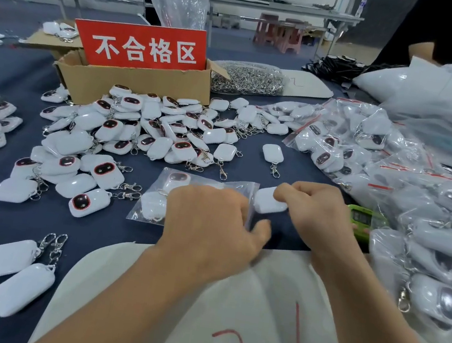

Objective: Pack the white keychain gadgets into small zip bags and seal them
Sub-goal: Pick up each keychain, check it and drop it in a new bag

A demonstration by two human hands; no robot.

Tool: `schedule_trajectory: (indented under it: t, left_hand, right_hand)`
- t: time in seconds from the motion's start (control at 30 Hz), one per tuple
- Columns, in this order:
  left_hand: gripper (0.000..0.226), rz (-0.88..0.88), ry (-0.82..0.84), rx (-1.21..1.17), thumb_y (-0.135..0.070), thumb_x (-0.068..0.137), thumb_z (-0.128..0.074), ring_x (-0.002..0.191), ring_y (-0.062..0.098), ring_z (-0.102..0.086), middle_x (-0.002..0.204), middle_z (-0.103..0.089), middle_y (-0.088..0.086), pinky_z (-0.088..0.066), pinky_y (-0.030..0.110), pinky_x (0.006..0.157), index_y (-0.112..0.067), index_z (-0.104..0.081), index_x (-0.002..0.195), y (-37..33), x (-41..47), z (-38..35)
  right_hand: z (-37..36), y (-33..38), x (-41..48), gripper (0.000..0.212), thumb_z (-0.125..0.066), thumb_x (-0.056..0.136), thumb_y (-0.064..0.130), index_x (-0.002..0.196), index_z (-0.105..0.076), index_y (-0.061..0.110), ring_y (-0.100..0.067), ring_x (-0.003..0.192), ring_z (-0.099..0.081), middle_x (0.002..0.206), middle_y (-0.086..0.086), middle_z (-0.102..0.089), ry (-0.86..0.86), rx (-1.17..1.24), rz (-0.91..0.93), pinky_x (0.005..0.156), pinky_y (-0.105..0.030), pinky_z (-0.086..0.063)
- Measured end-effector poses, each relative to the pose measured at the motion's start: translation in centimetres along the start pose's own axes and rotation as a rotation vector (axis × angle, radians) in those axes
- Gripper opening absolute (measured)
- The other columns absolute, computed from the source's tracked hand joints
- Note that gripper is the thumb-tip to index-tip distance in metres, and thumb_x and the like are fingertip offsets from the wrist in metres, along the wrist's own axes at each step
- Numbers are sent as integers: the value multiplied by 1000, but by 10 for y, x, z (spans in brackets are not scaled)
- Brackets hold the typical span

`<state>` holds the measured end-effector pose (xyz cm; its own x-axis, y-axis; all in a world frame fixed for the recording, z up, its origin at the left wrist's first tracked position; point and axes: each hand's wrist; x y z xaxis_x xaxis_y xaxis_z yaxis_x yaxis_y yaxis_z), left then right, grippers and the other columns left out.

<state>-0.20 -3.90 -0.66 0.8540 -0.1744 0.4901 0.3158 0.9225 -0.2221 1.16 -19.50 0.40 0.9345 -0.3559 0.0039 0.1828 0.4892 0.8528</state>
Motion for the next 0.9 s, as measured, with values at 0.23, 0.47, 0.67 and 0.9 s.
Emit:
schedule_trajectory:
  t: [0.23,0.47,0.67,0.9]
  left_hand:
    - [41,13,-146,-184,-33,84,-58,48,22,-36,47,-34,-3,-21,30,48,-20,-33,54,2,1,-4]
    - [26,518,-613,-802,-26,86,-53,54,16,-41,49,-44,-5,-36,36,57,-26,-64,63,63,26,12]
    - [24,963,-564,-847,-34,72,-52,55,17,-44,44,-45,-9,-38,38,62,-29,-64,52,96,34,10]
    - [28,789,-494,-765,-35,80,-50,54,14,-45,44,-49,-10,-36,33,60,-29,-65,58,89,32,2]
  right_hand:
    - [-13,-1,-2,35,-66,66,39,68,-59,4,-19,66,-39,65,-9,-42,187,123,-19,67,-38,-35]
    - [-31,-5,-1,23,-71,90,29,68,-77,28,-1,145,-38,161,10,-43,113,13,77,98,-27,-35]
    - [-47,1,-3,42,-61,102,32,67,-71,11,-13,154,-26,166,5,-35,122,-115,198,117,-29,-29]
    - [-42,10,-4,52,-52,104,21,52,-48,17,-14,156,-21,168,4,-33,215,-274,302,113,-17,-20]
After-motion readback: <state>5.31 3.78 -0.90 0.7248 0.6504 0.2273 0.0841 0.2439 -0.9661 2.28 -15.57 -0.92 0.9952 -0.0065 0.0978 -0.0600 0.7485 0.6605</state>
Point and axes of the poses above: each hand's wrist, its own x-axis towards the middle knuckle, its own z-axis out of the back of the hand, y = z × x
